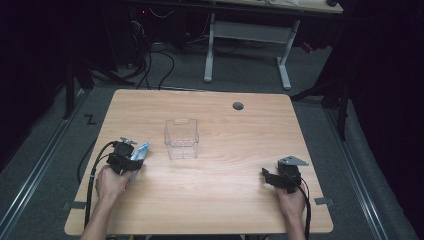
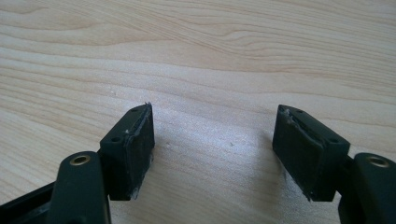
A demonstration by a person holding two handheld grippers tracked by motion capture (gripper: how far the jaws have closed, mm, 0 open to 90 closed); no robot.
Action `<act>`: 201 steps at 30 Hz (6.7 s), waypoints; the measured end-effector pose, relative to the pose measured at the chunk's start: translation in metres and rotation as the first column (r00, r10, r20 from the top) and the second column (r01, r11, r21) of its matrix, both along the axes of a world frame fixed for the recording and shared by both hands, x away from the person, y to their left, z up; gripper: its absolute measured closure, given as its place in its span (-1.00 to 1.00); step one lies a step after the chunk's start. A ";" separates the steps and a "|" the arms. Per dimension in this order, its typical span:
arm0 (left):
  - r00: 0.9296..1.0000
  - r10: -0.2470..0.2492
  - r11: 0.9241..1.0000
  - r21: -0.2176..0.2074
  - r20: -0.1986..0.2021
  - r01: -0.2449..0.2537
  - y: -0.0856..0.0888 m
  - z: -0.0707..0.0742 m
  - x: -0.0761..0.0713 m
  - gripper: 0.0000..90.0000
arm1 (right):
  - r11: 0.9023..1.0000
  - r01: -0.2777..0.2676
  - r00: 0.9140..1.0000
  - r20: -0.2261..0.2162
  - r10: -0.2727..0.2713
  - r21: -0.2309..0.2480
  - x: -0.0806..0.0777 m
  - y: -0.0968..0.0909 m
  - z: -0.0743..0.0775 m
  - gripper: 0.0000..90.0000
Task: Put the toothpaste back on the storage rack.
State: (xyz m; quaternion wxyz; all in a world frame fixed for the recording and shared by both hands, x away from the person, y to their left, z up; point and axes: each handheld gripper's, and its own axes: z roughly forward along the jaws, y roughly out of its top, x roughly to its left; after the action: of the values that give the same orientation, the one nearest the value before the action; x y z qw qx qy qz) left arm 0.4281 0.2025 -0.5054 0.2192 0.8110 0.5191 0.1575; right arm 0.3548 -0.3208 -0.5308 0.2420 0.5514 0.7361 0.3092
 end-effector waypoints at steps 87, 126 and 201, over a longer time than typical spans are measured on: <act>0.998 -0.051 0.986 -0.155 0.048 0.058 0.010 0.036 -0.011 0.59 | 1.000 0.000 1.000 0.000 0.000 0.000 0.000 0.000 0.000 -0.34; 0.987 -0.094 0.962 -0.245 0.129 0.123 -0.002 0.078 -0.016 0.58 | 1.000 -0.001 1.000 0.000 0.001 0.001 0.000 0.000 0.000 -0.35; 0.933 -0.212 0.902 -0.309 0.291 0.301 -0.076 0.151 0.015 0.59 | 1.000 -0.005 1.000 0.001 0.005 0.001 0.000 0.000 0.000 -0.35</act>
State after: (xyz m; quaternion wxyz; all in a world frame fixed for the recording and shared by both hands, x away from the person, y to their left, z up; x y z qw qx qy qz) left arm 0.4436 0.1264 -0.3541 0.4421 0.7944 0.3946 0.1335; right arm 0.3548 -0.3206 -0.5309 0.2413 0.5497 0.7372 0.3101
